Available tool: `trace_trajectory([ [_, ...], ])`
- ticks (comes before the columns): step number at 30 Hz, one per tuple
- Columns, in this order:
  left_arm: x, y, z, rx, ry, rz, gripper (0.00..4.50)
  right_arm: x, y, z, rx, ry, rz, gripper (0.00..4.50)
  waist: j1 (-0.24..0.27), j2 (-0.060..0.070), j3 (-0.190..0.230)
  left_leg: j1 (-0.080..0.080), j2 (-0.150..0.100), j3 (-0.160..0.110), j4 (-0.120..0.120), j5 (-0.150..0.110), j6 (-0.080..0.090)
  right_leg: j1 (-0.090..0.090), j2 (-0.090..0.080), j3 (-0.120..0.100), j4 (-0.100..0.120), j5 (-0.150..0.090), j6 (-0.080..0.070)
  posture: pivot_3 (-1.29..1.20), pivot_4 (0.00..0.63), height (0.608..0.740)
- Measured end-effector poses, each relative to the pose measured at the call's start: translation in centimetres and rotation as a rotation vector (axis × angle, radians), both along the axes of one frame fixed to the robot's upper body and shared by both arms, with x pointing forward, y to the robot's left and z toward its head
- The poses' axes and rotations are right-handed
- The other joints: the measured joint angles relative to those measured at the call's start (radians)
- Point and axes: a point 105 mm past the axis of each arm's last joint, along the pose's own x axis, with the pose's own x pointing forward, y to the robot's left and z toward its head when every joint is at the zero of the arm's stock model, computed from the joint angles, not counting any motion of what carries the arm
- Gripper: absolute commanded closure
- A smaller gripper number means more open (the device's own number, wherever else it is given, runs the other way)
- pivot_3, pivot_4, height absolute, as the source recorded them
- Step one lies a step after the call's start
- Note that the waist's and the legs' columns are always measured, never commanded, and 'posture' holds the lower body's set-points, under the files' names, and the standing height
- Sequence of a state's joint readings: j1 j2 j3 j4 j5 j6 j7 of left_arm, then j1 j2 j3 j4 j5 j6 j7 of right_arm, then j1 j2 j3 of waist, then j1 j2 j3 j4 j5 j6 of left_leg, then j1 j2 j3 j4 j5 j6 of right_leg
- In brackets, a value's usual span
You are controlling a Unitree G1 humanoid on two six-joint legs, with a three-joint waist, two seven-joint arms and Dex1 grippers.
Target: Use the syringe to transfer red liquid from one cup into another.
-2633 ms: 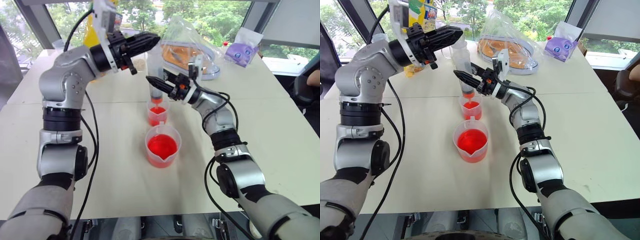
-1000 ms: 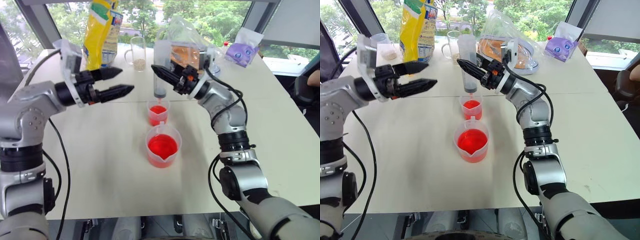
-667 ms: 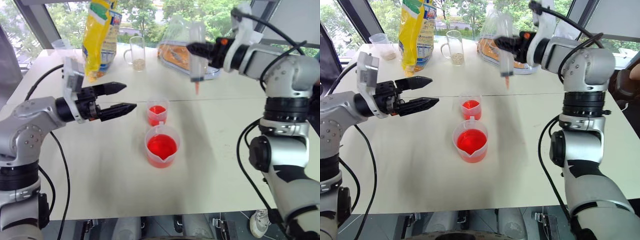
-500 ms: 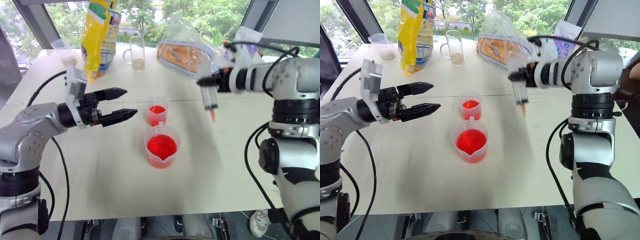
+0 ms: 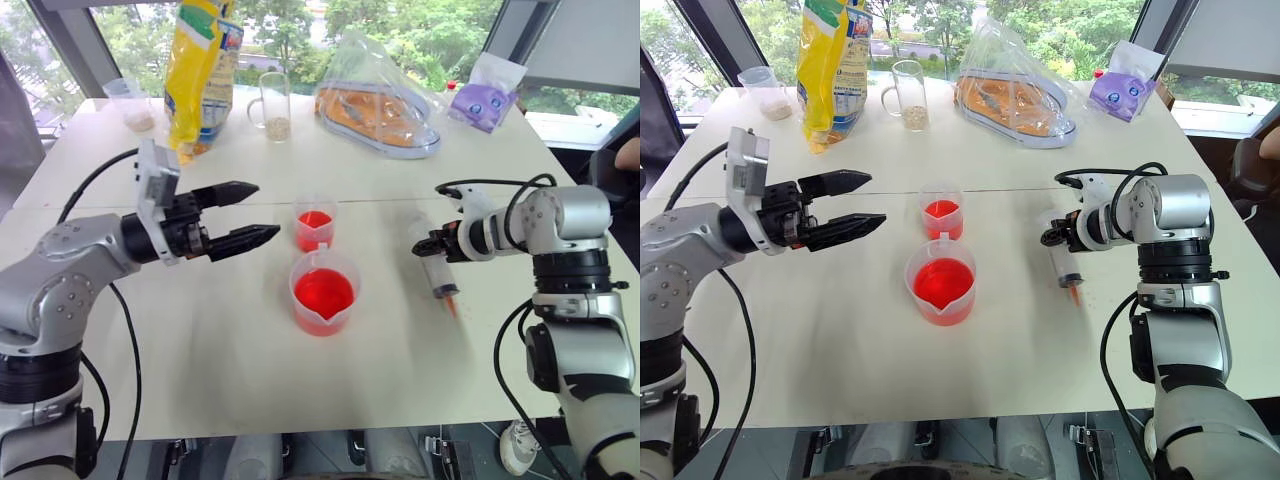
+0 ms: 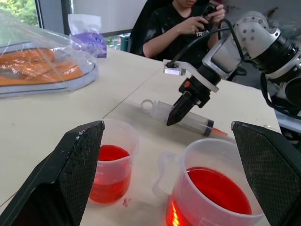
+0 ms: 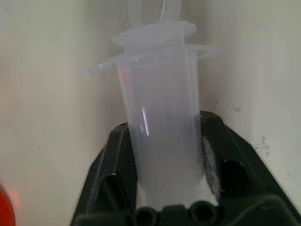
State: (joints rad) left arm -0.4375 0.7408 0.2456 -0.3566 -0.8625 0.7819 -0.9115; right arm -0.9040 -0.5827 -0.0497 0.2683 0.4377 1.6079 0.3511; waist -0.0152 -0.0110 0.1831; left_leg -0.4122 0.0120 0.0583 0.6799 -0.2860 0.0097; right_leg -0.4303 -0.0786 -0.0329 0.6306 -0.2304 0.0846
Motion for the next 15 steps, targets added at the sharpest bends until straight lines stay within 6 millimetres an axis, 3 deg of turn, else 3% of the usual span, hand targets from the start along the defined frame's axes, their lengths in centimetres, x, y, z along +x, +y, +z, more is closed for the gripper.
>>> trace_trajectory([
  [2,0.0,0.0,0.0,0.002,0.002,0.002,0.00,0.0,0.1,0.2,-0.001,-0.009,0.004,0.11,0.000,0.000,0.000,0.000,0.000,0.000,0.000,0.000,0.000,0.000,0.000,0.000,0.000,0.000,0.000,0.00,0.150,0.740],
  [6,-0.1,0.0,-0.1,0.003,0.017,-0.002,0.00,0.0,0.0,1.4,-0.021,-0.061,0.040,0.05,0.001,0.000,0.000,0.000,0.000,0.000,0.000,0.000,0.000,0.000,0.000,0.000,0.000,0.000,0.000,0.00,0.150,0.740],
  [11,-0.3,0.5,-0.2,0.027,0.034,-0.001,0.00,-0.5,-1.1,6.5,-0.173,-0.305,0.211,0.05,0.002,0.000,0.000,0.000,0.000,-0.001,0.000,-0.001,0.001,0.000,0.000,0.000,-0.001,-0.001,0.002,0.00,0.150,0.740],
  [15,-0.8,0.6,-0.3,0.032,0.052,-0.015,0.00,-2.7,1.1,8.9,-0.116,-0.432,0.466,0.05,0.000,-0.001,0.001,0.000,0.001,-0.001,0.000,-0.001,0.001,0.000,0.001,0.000,-0.001,-0.001,0.002,0.00,0.150,0.740],
])
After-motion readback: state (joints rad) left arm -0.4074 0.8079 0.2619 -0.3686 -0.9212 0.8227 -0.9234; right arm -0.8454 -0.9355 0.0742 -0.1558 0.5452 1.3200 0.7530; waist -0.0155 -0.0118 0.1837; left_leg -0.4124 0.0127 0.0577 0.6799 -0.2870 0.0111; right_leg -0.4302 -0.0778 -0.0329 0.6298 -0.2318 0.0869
